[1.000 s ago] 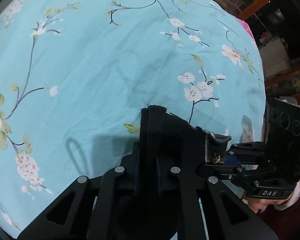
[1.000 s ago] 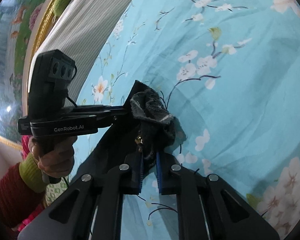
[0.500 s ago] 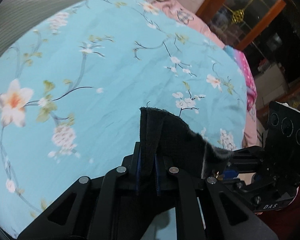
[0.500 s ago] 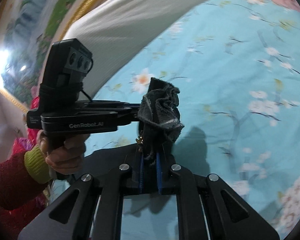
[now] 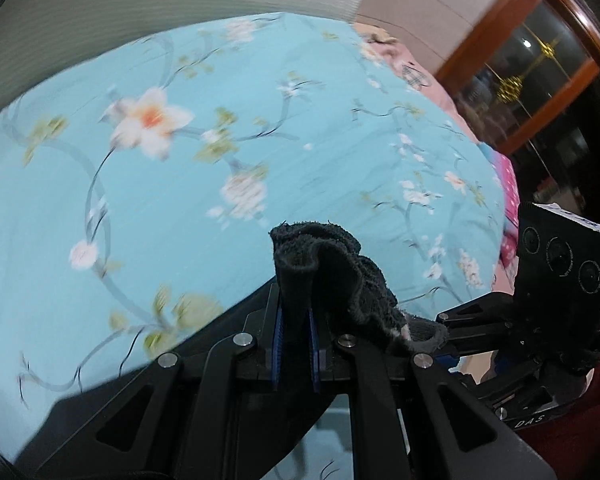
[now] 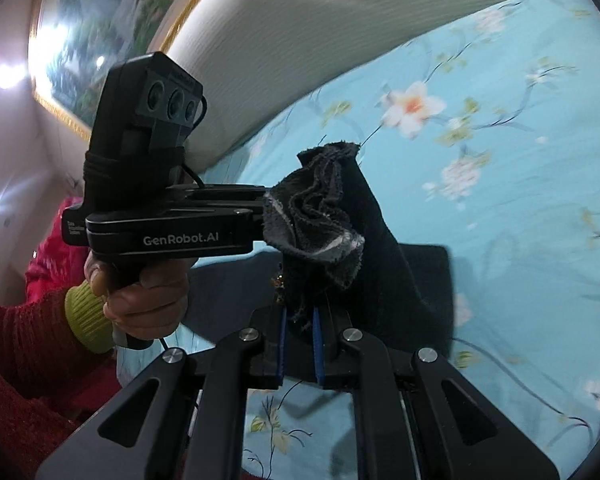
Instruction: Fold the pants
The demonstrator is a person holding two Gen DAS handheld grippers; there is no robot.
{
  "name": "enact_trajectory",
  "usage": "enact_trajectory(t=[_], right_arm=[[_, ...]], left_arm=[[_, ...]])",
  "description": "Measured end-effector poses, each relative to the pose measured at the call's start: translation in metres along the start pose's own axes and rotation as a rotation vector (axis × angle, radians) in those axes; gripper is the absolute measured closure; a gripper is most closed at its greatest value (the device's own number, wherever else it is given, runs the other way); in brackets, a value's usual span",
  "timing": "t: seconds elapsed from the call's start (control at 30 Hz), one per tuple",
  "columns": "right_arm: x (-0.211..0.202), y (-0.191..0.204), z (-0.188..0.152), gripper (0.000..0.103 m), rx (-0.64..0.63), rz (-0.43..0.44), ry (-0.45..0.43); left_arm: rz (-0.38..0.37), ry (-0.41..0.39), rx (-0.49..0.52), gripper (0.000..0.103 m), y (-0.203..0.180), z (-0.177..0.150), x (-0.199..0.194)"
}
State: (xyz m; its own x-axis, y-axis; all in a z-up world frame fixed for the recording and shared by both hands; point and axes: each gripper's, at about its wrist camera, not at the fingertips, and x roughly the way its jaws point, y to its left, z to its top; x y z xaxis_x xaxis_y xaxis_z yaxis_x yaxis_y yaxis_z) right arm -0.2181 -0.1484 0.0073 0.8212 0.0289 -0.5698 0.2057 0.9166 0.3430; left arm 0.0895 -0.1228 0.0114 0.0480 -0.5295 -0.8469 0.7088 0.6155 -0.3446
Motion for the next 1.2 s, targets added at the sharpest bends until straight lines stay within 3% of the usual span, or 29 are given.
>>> enact_trajectory(t=[0.53,0.73,0.87,1.2], right_arm=[[0.097,0.004,-0.008,0.09,-0.094,-0.009,0.246],[0.129,0.004,-0.005,0.082,-0.107,-0.038,0.343],[0.142,0.009,-0.002,0.063,-0.12,-0.022,0.373],[0.166,0.046,0.018,0.061,-0.223,0.068,0.404]], left_arm=[[0.073,0.01,-0.319,0.096,0.079,-0.077,0.01],[0.129,0.017,-0.408,0.096,0.092,-0.102,0.008],[0.172,0.013,-0.461,0.095,0.099,-0.121,-0.001],[0.242,-0.074,-0.68,0.089,0.132,-0.191,-0.059]])
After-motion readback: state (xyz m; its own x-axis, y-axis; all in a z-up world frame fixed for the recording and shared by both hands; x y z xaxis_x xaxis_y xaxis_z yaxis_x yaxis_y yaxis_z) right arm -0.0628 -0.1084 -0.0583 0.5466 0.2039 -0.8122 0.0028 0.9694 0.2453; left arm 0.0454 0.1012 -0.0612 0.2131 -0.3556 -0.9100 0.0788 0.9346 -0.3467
